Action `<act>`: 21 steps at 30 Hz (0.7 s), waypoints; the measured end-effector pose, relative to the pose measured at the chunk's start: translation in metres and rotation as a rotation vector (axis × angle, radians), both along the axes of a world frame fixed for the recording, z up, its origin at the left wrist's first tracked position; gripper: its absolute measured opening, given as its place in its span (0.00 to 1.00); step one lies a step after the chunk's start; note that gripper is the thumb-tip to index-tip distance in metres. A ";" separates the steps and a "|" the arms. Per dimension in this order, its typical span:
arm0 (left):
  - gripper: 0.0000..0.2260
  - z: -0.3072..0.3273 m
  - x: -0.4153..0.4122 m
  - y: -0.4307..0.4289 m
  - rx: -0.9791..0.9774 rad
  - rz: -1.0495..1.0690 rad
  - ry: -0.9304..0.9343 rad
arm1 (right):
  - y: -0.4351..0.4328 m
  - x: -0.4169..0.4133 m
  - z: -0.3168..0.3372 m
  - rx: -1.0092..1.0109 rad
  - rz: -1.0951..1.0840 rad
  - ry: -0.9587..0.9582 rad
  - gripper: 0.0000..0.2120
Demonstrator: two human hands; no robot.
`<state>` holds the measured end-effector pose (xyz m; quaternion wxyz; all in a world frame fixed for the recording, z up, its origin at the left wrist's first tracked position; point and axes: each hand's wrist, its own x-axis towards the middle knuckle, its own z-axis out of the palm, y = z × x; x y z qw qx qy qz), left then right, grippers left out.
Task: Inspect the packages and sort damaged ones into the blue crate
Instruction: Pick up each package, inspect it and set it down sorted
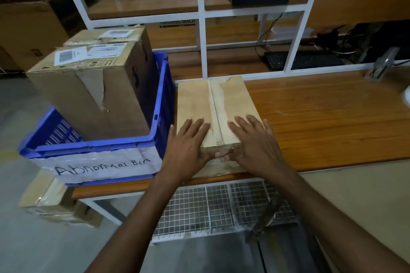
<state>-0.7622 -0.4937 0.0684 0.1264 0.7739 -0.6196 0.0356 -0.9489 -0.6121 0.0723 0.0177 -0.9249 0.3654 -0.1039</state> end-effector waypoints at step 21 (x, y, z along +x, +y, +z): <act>0.20 0.153 -0.003 -0.006 -0.477 0.200 0.608 | -0.022 -0.018 0.146 0.160 -0.206 -0.673 0.21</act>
